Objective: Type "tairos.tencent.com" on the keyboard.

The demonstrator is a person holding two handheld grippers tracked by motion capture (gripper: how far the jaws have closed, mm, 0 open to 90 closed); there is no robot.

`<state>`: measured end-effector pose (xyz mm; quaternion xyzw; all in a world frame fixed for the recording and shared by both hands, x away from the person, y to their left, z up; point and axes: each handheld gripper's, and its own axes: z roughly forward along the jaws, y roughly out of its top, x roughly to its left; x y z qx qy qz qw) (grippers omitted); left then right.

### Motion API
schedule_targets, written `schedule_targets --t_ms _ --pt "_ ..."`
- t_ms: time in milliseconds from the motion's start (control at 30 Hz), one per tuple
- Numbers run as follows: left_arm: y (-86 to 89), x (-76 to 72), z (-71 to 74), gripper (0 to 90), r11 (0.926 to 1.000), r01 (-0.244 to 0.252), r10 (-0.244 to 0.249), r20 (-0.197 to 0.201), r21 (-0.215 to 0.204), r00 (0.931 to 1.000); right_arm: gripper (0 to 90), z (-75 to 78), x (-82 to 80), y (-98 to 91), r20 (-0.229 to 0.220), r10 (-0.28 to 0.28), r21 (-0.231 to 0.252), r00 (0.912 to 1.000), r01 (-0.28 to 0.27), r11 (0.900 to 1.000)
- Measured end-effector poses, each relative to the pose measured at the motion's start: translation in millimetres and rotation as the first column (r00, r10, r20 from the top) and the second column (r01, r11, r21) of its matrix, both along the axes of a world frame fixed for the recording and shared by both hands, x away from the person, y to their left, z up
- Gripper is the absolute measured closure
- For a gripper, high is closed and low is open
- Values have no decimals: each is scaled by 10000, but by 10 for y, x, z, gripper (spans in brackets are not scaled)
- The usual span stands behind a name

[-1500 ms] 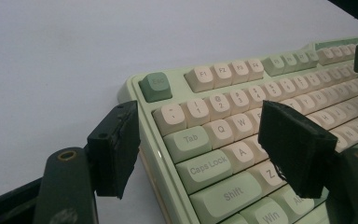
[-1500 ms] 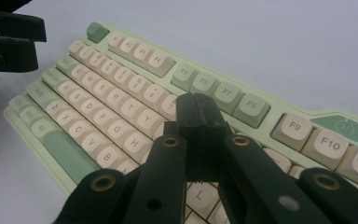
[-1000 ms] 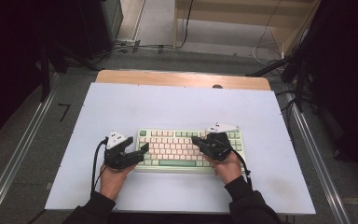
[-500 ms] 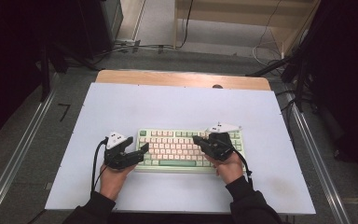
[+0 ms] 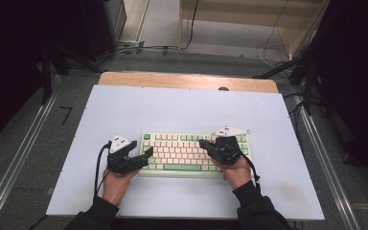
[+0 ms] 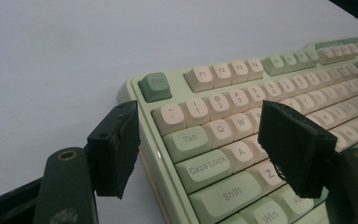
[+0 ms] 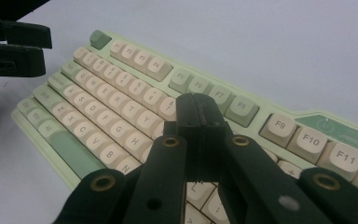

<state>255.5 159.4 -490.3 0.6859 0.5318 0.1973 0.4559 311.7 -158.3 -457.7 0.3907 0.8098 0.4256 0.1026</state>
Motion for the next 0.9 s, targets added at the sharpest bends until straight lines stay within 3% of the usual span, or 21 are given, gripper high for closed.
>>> schedule_targets --t_ms 267,567,700,800,900 --pt "-19 4 42 315 9999 81 -80 145 -98 9999 876 7 -10 -40 6 -61 27 10000 61 10000" --pt "-150 60 132 364 9986 527 -527 285 5 9982 876 1 -7 -51 -19 -109 26 9999 110 9999" --pt "-232 131 181 670 9910 1301 -1298 124 -319 9915 876 -11 0 -54 -66 -137 21 9999 137 9999" --pt "-294 166 192 848 9876 1557 -1557 14 -181 9878 876 -17 5 -56 -63 -165 6 9998 165 9999" --pt "-416 241 169 900 9820 1890 -1890 -362 -36 9813 876 -19 8 -55 -75 -189 34 9998 189 9998"
